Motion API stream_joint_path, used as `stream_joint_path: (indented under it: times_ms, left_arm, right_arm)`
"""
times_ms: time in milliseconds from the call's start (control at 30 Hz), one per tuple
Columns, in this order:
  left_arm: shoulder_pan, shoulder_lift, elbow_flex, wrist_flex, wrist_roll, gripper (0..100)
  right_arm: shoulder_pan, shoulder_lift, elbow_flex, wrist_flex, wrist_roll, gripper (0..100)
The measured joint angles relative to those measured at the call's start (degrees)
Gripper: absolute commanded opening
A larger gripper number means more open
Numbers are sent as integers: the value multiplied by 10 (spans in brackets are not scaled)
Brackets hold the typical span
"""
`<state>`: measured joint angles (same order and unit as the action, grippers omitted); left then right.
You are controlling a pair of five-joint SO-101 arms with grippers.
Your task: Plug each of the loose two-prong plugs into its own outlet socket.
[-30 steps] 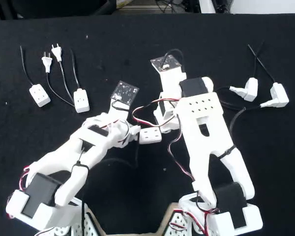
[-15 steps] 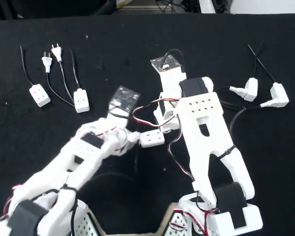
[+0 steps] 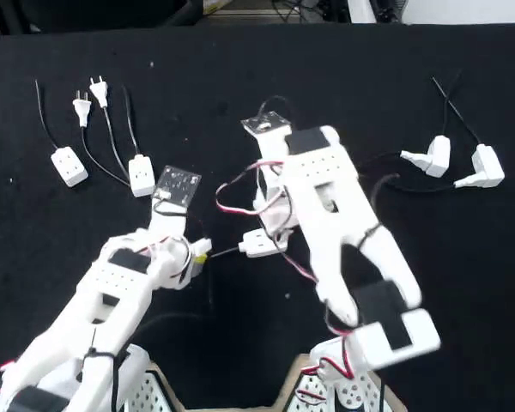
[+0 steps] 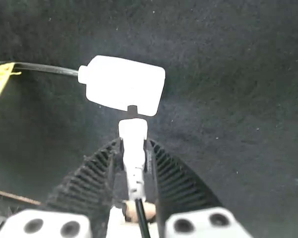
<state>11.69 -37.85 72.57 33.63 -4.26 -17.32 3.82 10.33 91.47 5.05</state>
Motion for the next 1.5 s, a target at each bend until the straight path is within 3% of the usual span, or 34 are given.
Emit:
stream_joint_path:
  times_ms: [300, 600, 1500]
  left_arm:
    - [-4, -69, 33, 0, 0, 220]
    - [-4, -81, 40, 0, 0, 220]
    - [-4, -81, 40, 0, 0, 220]
  right_arm:
    - [-1, 93, -129, 76, -26, 11]
    - [-1, 135, -130, 76, -66, 11]
    - [-29, 135, -124, 76, -66, 11]
